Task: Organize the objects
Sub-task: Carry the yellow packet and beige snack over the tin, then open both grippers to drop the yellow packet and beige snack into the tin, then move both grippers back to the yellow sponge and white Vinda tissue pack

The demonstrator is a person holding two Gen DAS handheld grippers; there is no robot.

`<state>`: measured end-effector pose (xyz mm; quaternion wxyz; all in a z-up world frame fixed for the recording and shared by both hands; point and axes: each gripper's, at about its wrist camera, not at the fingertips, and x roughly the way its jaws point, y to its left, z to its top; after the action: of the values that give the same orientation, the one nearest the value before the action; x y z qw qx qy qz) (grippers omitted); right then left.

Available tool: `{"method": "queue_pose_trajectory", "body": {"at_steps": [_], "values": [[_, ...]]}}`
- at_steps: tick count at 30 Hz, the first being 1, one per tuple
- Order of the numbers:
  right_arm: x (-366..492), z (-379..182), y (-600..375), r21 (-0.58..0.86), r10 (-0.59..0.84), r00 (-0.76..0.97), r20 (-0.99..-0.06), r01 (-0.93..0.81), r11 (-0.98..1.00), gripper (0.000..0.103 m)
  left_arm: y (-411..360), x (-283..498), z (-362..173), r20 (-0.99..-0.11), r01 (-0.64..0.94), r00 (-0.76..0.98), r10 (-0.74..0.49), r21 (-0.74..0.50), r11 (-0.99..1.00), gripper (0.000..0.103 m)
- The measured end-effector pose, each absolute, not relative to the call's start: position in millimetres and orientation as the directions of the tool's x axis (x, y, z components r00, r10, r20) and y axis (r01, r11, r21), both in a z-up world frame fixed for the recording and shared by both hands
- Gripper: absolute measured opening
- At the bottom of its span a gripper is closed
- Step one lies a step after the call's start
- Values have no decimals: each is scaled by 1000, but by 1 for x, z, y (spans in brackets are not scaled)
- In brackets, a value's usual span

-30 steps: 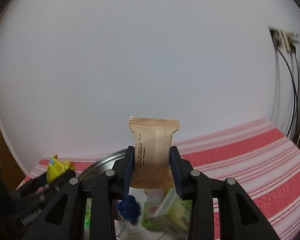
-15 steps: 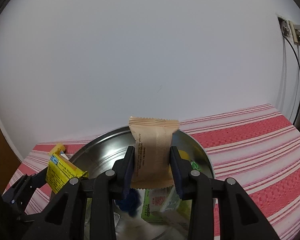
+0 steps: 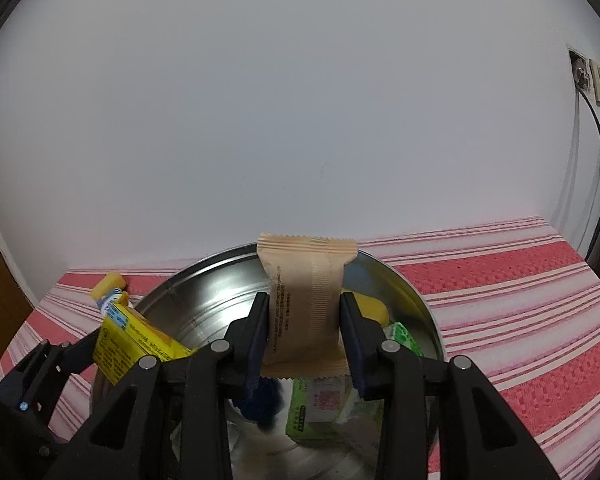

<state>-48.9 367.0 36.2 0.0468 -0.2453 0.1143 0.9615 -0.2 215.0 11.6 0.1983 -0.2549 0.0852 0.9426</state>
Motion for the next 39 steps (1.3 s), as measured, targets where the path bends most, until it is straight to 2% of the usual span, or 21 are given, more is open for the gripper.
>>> {"method": "queue_pose_trajectory", "body": {"at_steps": [8, 10, 12, 16, 18, 20, 30, 35, 37, 39], "values": [[-50, 33, 378, 210, -12, -867, -499, -108, -972, 39, 218, -2, 8, -523, -415, -788, 324, 62, -908, 73], [-50, 32, 382, 228, -20, -858, -513, -113, -967, 45, 219, -3, 8, -527, -435, -777, 344, 54, -899, 74], [-50, 28, 387, 253, -32, -855, -518, -117, -960, 60, 219, -4, 7, -538, -442, -765, 355, 38, -896, 82], [-34, 33, 394, 307, 6, -896, -444, -159, -938, 69, 219, 0, 11, -524, -450, -770, 363, 44, -892, 85], [-26, 34, 400, 322, 39, -907, -418, -189, -928, 70, 218, 4, 15, -505, -443, -786, 357, 58, -894, 99], [-19, 34, 400, 337, 70, -914, -399, -217, -916, 70, 215, 8, 19, -474, -429, -807, 351, 64, -901, 103], [14, 49, 394, 382, 158, -957, -243, -244, -892, 75, 172, -12, 30, -453, -330, -840, 299, -10, -944, 103], [29, 56, 367, 286, 266, -956, -121, -291, -913, 76, 134, -33, 24, -462, -243, -857, 228, -28, -970, 103], [31, 55, 343, 243, 323, -945, -52, -326, -914, 89, 118, -42, 21, -464, -200, -865, 188, -23, -979, 103], [38, 54, 330, 215, 369, -930, 3, -359, -908, 90, 100, -50, 18, -474, -162, -866, 157, -31, -986, 103]]}}
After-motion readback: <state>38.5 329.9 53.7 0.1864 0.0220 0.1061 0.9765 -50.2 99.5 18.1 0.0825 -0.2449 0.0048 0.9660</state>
